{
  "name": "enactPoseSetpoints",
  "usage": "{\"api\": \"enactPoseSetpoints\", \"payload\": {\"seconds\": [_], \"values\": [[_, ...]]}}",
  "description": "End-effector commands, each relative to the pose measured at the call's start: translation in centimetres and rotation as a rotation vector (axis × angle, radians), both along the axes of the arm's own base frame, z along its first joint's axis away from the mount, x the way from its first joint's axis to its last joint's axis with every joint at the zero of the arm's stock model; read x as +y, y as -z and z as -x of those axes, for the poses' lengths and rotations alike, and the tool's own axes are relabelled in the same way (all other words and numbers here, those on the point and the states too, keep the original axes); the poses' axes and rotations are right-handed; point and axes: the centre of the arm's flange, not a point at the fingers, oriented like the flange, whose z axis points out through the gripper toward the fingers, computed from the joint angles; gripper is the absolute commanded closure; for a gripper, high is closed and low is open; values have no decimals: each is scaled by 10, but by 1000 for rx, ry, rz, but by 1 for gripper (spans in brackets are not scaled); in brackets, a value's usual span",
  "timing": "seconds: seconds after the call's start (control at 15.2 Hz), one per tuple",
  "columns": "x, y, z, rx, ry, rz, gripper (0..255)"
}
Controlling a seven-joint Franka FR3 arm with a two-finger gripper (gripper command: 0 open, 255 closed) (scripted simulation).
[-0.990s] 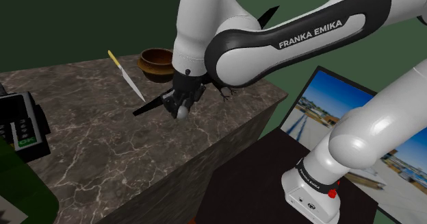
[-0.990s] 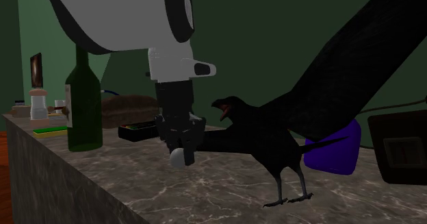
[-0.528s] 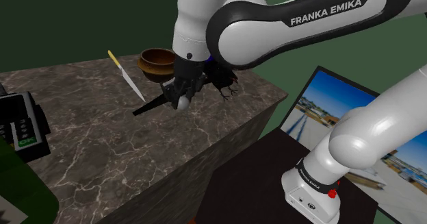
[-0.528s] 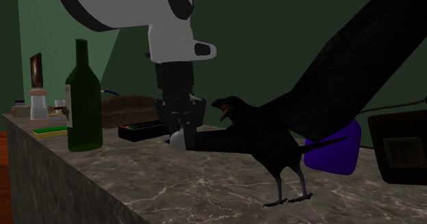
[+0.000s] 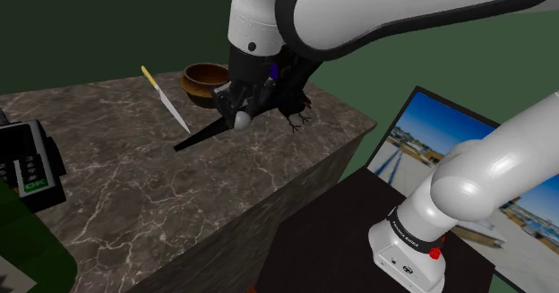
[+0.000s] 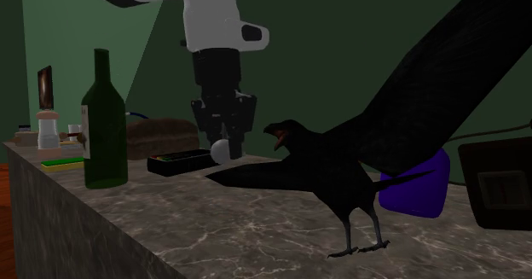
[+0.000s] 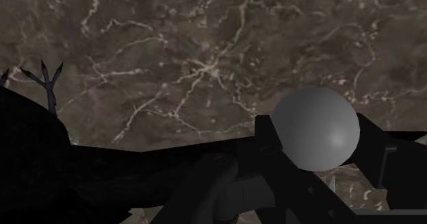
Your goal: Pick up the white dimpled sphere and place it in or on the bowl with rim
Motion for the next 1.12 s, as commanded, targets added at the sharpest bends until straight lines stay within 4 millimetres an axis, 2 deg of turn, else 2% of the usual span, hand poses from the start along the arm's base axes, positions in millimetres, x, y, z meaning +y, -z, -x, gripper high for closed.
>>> {"api": "enactPoseSetpoints", "payload": {"seconds": [0.0,0.92,1.06], "values": [[0,-11,0,0,0,0,255],[0,-81,0,0,0,0,255],[-5,-81,-26,0,0,0,255]]}}
